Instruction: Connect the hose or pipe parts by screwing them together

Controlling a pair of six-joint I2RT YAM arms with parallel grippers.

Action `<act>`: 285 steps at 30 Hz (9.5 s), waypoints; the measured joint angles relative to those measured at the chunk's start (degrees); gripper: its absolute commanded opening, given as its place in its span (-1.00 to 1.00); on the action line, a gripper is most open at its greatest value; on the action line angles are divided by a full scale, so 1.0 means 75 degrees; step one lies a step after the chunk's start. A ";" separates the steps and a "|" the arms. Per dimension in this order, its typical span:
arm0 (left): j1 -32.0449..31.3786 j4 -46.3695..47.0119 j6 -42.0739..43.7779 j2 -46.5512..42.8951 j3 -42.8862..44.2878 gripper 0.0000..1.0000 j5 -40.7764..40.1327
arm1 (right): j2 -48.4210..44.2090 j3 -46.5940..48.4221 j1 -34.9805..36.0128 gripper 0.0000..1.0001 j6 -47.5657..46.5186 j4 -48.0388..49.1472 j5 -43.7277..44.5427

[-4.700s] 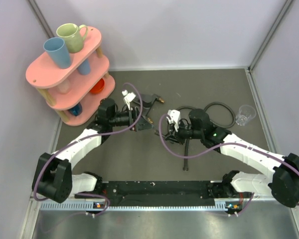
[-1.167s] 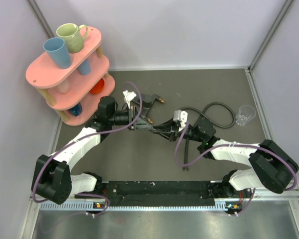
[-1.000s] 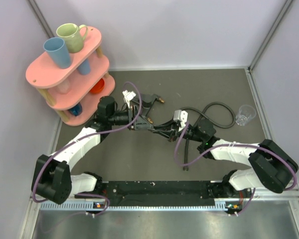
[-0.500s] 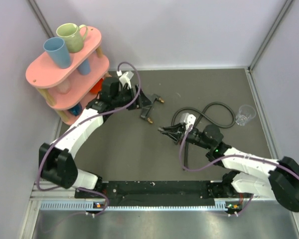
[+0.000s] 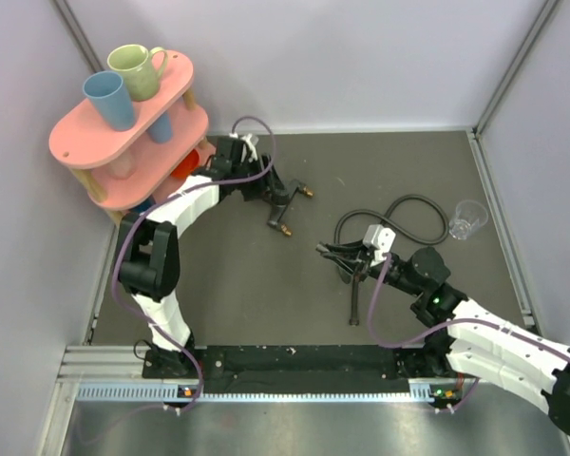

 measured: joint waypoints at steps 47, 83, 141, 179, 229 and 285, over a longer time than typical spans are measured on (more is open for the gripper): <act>-0.1309 -0.2136 0.3824 0.4249 0.5388 0.25 -0.2865 | -0.0860 -0.0175 0.0000 -1.00 -0.0568 -0.0979 0.0452; -0.1408 -0.3395 0.3908 0.1562 0.1381 0.18 -0.3550 | -0.1058 -0.0321 0.0000 -1.00 -0.0638 -0.0997 0.0600; -0.1300 -0.4450 0.3593 0.2789 0.3066 -1.00 -0.3424 | -0.1384 -0.0475 0.0000 -1.00 -0.0641 -0.0973 0.0635; -0.1134 -0.3867 0.3334 -0.0157 -0.0318 -1.00 -0.0775 | 0.5316 0.0991 0.1250 -1.00 -0.6475 0.0933 0.1495; -0.1134 -0.3841 0.3657 -0.0224 -0.0522 -1.00 -0.0510 | 0.5977 0.1378 0.0909 -1.00 -0.7047 0.0895 0.0842; -0.1256 -0.3561 0.4089 -0.0519 -0.0769 -1.00 -0.0542 | 0.6059 0.1556 0.0746 -1.00 -0.4887 0.1230 0.0393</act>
